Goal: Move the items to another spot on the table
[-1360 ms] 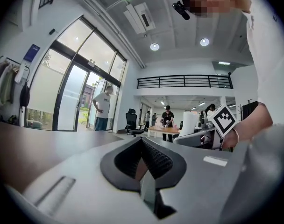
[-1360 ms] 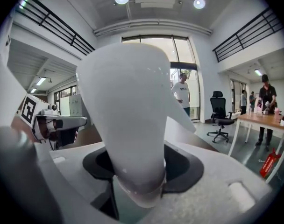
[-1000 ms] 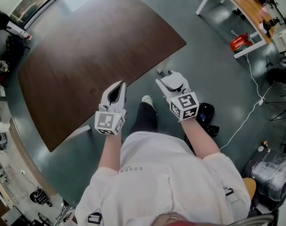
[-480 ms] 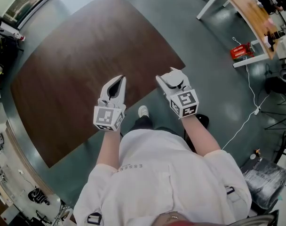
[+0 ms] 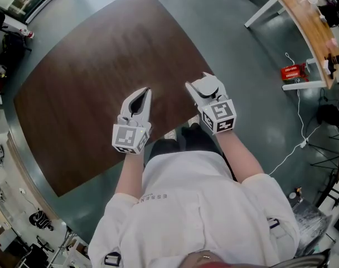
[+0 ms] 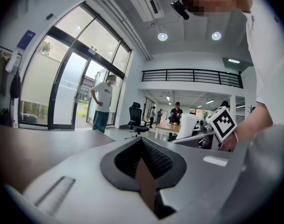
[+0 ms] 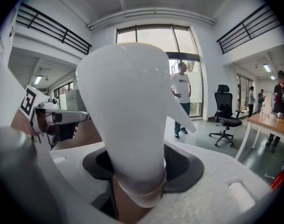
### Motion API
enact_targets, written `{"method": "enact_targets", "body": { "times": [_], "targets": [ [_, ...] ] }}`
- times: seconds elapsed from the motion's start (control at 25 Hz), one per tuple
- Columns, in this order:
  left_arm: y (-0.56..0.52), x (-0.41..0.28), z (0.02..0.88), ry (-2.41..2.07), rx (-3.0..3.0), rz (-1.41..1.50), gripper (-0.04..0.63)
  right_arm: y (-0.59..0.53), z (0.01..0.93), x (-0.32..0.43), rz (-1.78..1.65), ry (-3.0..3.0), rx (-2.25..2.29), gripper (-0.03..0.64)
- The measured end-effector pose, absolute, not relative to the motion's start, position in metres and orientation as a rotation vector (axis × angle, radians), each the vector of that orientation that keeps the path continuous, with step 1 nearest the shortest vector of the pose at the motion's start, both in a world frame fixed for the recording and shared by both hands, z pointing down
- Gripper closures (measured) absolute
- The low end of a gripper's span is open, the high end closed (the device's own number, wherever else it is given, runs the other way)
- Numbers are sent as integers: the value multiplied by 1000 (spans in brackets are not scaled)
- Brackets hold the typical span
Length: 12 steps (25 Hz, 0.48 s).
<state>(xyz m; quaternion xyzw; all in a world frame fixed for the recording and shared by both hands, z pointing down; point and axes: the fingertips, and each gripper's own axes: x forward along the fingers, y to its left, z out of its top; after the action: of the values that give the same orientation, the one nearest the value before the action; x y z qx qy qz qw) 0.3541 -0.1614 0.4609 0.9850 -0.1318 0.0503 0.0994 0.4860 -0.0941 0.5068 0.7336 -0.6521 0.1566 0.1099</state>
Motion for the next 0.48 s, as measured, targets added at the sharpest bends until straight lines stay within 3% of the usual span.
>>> {"method": "enact_targets", "body": {
  "times": [0.48],
  "targets": [
    [-193,380,481,-687,2804,192,584,-161,540,524,459,-2093,1905,371]
  ]
}}
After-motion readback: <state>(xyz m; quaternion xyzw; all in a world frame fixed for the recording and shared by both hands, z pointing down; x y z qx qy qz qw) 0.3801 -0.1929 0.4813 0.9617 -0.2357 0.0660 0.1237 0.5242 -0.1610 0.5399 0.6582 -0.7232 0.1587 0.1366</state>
